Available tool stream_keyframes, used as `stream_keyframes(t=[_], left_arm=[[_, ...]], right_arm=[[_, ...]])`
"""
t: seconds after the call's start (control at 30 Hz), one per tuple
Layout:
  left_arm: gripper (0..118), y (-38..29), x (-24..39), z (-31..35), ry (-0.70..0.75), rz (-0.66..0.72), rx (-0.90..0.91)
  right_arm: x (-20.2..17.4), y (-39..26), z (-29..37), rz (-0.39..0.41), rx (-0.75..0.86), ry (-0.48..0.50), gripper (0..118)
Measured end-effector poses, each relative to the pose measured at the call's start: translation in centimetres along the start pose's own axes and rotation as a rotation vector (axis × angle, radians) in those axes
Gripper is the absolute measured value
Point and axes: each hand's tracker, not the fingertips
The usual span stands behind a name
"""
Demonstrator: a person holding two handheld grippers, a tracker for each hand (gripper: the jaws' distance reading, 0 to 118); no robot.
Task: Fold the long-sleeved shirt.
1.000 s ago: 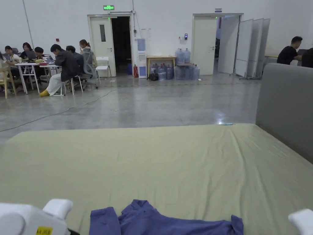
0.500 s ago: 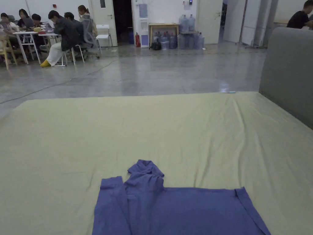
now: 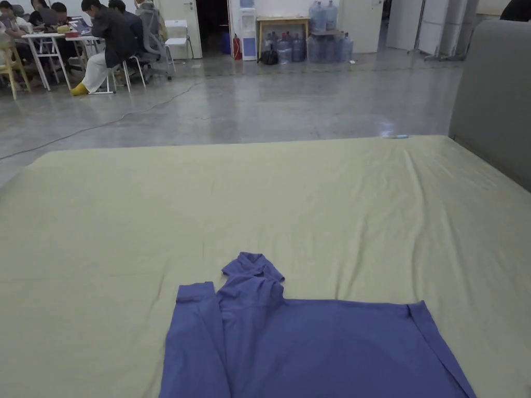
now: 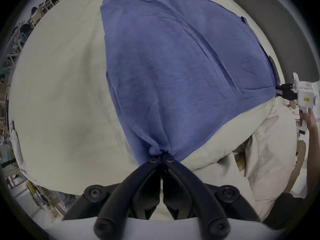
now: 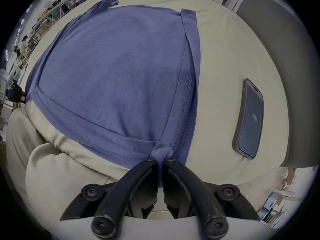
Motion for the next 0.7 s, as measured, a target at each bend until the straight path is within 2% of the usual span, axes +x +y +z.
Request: stream_keyframes(t=[0.03, 0.07, 0.1, 0.13, 0.17, 0.2, 0.37, 0.4, 0.43, 0.47, 0.5, 0.63, 0.7], left_arm=[[8, -0.2, 0.0, 0.7, -0.005, 0.032, 0.017], [41, -0.5, 0.0, 1.9, -0.004, 0.083, 0.064], [89, -1.0, 0.2, 3.8, 0.017, 0.109, 0.139], [118, -1.7, 0.8, 5.3, 0.012, 0.115, 0.199], [113, -2.4, 1.3, 6.9, 0.02, 0.095, 0.264], [113, -2.7, 1.6, 9.0, -0.02, 0.122, 0.409], [113, -3.6, 4.7, 10.9, -0.033, 0.134, 0.387], [109, -3.9, 5.6, 10.6, -0.022, 0.117, 0.345], [82, -3.8, 6.4, 9.9, -0.003, 0.085, 0.325], [38, -3.6, 7.0, 9.2, 0.004, 0.075, 0.32], [0, -3.1, 7.6, 8.2, 0.005, 0.079, 0.318], [0, 1.0, 7.0, 7.1, -0.123, 0.132, 0.301], [0, 5.3, 6.0, 7.9, -0.117, 0.088, 0.33]], right_arm=[[0.2, 0.3, 0.6, 0.002, -0.01, 0.006, 28], [0.5, 0.3, 1.3, 0.001, -0.007, 0.003, 61], [0.7, 0.3, 2.5, 0.0, 0.009, -0.014, 89], [0.8, 0.3, 3.9, -0.001, 0.045, -0.029, 98], [1.0, 0.4, 6.3, 0.001, 0.113, -0.031, 98], [1.0, 0.4, 7.8, -0.006, 0.153, -0.019, 98], [-0.3, 1.8, 12.5, -0.08, 0.275, 0.024, 98], [-1.0, 2.1, 12.5, -0.096, 0.293, 0.054, 95], [-1.7, 2.5, 12.5, -0.112, 0.314, 0.066, 75], [-2.6, 2.7, 12.2, -0.109, 0.324, 0.074, 34], [-3.5, 3.1, 11.5, -0.108, 0.334, 0.076, 0], [-5.9, 4.9, 8.7, -0.173, 0.433, 0.168, 0], [-7.3, 5.9, 7.6, -0.209, 0.486, 0.244, 0]])
